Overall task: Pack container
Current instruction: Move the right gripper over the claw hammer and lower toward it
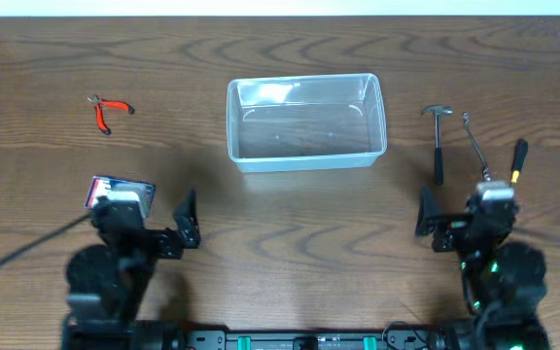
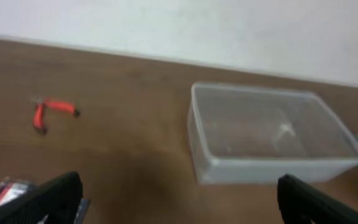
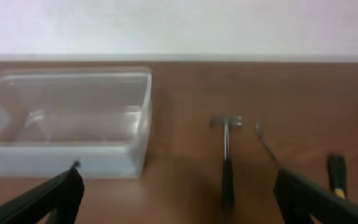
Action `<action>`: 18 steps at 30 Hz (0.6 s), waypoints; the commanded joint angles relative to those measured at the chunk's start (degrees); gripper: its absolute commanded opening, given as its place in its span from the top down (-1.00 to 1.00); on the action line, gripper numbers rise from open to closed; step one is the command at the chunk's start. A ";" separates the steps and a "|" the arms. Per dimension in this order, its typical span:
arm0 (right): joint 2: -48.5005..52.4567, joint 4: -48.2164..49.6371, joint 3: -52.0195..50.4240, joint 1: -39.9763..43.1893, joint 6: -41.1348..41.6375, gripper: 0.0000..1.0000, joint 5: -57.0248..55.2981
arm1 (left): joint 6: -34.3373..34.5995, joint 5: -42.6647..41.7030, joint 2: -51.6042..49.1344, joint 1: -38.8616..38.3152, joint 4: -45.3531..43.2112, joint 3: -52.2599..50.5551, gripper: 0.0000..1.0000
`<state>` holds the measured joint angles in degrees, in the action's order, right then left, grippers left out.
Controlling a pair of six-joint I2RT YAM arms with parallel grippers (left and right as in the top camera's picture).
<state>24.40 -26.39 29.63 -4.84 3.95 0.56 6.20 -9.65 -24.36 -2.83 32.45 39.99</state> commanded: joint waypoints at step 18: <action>49.31 -53.31 54.66 1.73 4.96 -0.98 1.33 | -2.01 1.29 -25.75 0.20 38.93 35.15 -0.97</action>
<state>71.02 -79.57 82.70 -4.49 4.54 1.45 4.67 -8.60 -50.13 -2.81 71.00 74.02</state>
